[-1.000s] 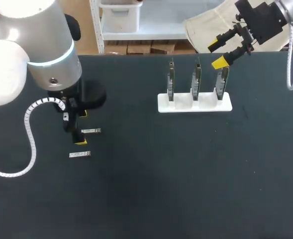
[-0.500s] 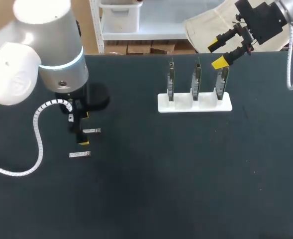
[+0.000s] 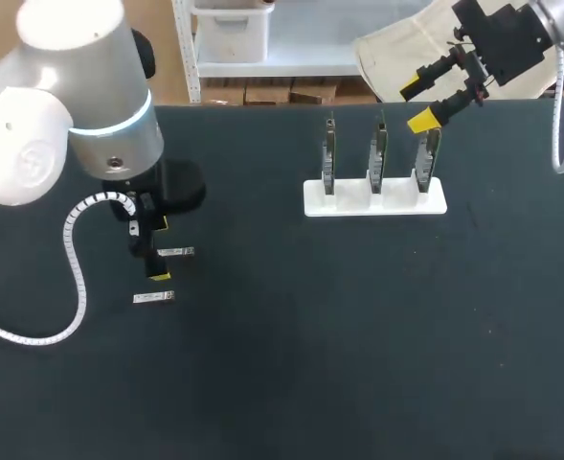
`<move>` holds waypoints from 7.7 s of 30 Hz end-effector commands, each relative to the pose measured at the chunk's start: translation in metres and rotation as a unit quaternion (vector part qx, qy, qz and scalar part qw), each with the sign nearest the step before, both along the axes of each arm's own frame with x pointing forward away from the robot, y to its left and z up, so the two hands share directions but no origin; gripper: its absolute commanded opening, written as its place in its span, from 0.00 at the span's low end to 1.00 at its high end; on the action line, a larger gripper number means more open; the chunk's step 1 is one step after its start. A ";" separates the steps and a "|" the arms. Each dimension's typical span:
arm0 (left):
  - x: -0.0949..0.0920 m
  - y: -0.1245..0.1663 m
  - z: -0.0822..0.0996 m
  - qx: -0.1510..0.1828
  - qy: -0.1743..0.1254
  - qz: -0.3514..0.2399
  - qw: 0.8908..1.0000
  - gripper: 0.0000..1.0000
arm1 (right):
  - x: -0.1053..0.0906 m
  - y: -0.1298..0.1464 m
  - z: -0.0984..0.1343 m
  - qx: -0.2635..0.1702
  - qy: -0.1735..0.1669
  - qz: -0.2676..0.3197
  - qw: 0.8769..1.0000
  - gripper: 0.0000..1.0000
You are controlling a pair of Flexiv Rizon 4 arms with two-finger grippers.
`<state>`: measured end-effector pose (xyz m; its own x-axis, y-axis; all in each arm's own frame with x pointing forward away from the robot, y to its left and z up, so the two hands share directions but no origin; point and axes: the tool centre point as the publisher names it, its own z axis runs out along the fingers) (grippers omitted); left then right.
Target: Pick up the optical module with the left hand, and insert it into the network port with the right hand.
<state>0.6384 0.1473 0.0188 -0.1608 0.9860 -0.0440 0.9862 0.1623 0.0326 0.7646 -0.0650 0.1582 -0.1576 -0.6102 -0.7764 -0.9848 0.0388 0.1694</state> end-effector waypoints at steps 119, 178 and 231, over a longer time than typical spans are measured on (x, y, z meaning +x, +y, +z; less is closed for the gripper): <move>0.015 0.003 -0.033 0.008 0.042 -0.005 0.999 1.00 | -0.001 0.000 0.000 0.000 -0.002 -0.001 1.000 1.00; 0.053 -0.029 0.094 -0.183 -0.134 0.045 0.973 0.00 | -0.001 0.000 0.000 0.000 -0.002 -0.001 1.000 1.00; 0.155 -0.189 0.174 -0.433 -0.224 -0.115 0.866 0.00 | -0.001 0.000 0.000 0.000 -0.002 -0.001 1.000 1.00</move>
<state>0.7831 -0.0314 0.1988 0.2168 0.6454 -0.7324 0.9149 0.1274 0.3831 0.7646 -0.0650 0.1582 -0.1576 -0.6102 -0.7764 -0.9848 0.0388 0.1694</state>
